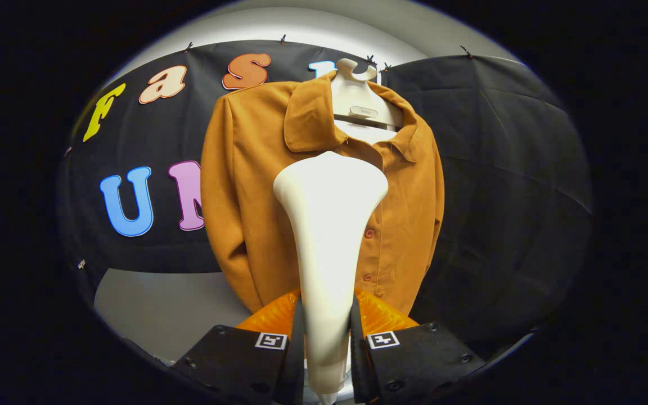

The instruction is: Iron the clothes twice with a garment steamer, once on the left side and once on the right side.

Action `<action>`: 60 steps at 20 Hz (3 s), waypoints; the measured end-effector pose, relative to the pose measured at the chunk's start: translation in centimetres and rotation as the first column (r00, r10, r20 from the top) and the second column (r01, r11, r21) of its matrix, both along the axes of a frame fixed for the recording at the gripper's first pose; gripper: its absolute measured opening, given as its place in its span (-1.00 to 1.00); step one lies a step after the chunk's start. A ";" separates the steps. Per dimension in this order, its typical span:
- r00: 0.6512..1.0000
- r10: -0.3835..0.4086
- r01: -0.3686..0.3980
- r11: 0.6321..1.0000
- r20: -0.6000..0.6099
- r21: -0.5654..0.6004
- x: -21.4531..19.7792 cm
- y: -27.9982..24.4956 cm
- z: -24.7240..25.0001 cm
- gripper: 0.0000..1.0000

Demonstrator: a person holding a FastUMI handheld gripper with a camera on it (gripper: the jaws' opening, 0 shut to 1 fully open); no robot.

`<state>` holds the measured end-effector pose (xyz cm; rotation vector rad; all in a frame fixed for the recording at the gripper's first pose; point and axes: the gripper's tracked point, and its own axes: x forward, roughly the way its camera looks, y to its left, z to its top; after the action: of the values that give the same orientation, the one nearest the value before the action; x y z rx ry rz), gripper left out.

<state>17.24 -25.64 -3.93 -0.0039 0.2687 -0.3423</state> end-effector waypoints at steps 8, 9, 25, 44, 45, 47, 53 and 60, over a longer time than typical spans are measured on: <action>0.993 0.101 -0.098 0.994 -0.064 0.043 2.6 -1.1 -3.2 -0.26; 0.991 0.108 -0.105 0.994 -0.074 0.043 2.5 -1.2 -3.7 -0.26; 0.940 0.134 -0.104 0.988 -0.314 0.111 0.8 -2.8 -15.3 -0.25; 0.831 0.142 -0.036 0.978 -0.538 0.204 -4.3 -3.5 -26.8 -0.25; 0.838 0.132 -0.027 0.979 -0.529 0.201 -4.8 -3.9 -26.3 -0.25; 0.865 0.111 -0.016 0.981 -0.489 0.193 -5.4 -4.8 -24.5 -0.25; 0.955 -0.002 0.051 0.986 -0.296 0.160 -5.5 -9.3 -16.2 -0.25; 0.994 -0.069 0.077 0.992 -0.086 0.100 -2.0 -14.7 -6.3 -0.26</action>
<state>15.20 -40.37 -10.21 0.0944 0.3683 -0.4011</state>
